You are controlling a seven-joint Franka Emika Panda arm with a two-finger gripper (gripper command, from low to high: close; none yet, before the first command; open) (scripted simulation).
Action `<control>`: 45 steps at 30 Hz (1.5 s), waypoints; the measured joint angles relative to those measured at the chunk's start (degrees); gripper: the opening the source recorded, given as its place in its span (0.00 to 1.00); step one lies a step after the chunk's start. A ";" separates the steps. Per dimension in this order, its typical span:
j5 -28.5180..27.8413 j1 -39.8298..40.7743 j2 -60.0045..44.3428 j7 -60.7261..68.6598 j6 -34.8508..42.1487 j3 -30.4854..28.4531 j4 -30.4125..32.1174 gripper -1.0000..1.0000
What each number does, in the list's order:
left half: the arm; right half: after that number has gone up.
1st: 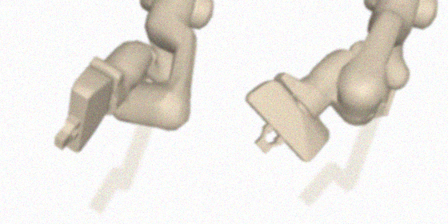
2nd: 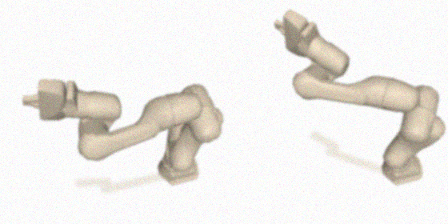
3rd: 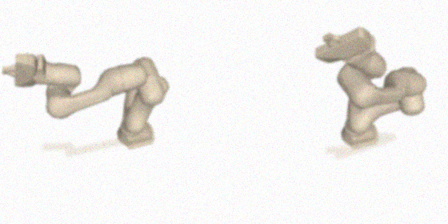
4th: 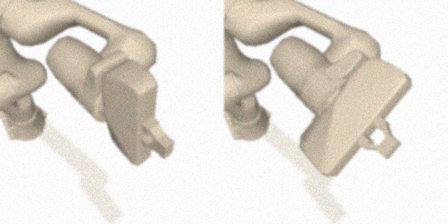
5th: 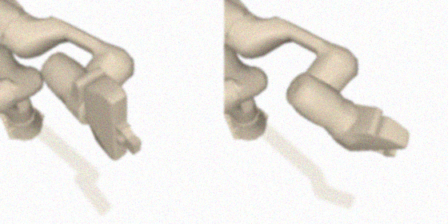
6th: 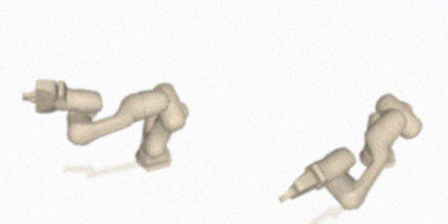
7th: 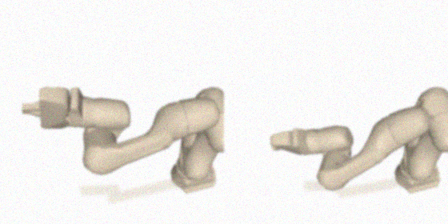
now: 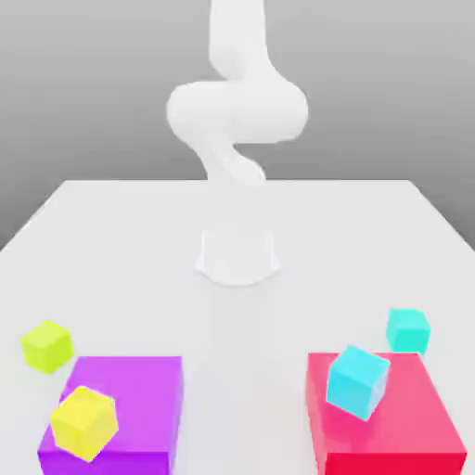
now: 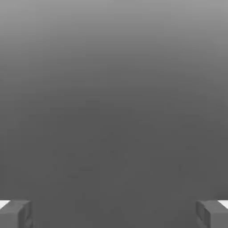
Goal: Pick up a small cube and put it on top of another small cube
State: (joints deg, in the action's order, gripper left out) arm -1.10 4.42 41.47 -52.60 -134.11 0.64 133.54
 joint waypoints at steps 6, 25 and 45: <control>-2.44 10.85 -10.74 -16.41 -5.57 1.21 4.28 0.50; -1.63 35.00 -43.47 -60.90 -23.05 -5.96 17.55 0.50; 4.49 38.12 -53.21 -63.25 -29.91 -4.66 18.61 0.00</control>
State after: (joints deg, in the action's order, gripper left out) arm 3.39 42.54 -11.74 -115.85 -164.01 -4.02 152.15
